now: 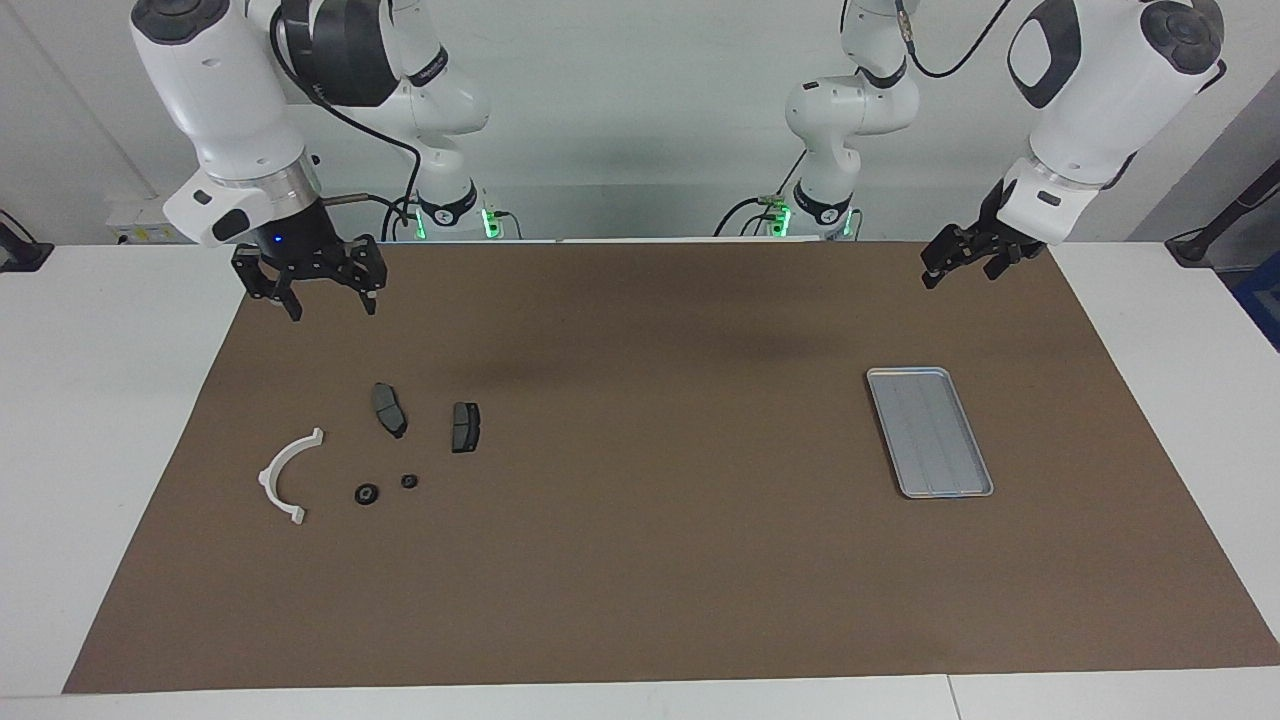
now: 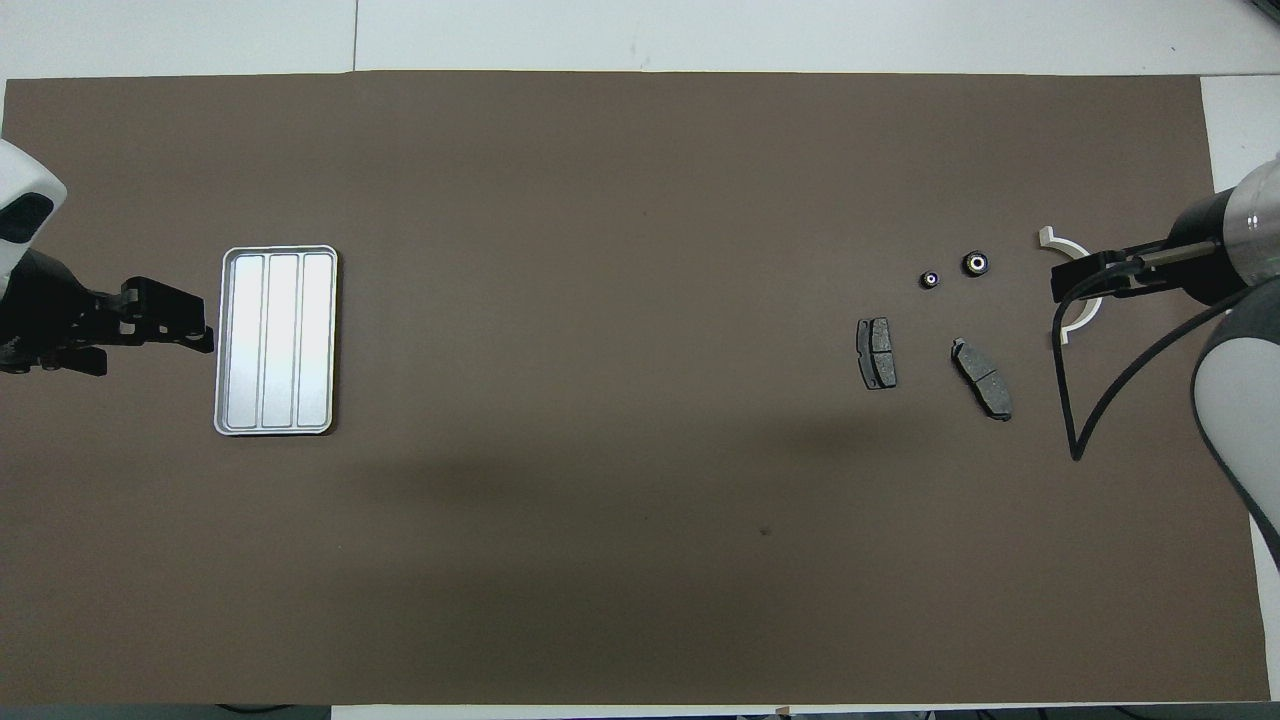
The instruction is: Place bearing gear from tray to pile
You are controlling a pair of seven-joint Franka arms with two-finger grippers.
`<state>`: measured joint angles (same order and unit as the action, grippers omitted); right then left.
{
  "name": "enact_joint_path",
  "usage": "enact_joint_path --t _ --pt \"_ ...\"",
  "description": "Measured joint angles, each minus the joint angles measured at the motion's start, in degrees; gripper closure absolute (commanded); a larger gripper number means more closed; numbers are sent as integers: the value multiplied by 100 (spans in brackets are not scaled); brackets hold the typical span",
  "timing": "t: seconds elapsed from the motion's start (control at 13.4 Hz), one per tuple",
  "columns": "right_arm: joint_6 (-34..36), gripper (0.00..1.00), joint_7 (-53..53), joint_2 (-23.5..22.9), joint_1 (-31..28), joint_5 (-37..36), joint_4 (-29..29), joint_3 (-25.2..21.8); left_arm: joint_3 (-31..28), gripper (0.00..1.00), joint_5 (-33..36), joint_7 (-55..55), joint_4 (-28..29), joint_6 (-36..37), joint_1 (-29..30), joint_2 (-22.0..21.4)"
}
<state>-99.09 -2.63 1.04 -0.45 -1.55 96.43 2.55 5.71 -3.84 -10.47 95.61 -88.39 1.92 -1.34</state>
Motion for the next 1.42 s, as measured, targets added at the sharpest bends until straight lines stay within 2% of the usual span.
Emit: enact_joint_path --t 0.37,0.82,1.05,1.42 --pt "725 0 24 232 6 1 -296 16 0 0 0 0 0 0 0 0" --pt "1012 0 -371 245 -25 2 -476 -15 0 0 0 0 0 0 0 0" --pt "1383 0 -376 245 -27 6 -478 -14 0 0 0 0 0 0 0 0" --pt "1432 0 -350 245 -96 121 -478 -19 0 0 0 0 0 0 0 0"
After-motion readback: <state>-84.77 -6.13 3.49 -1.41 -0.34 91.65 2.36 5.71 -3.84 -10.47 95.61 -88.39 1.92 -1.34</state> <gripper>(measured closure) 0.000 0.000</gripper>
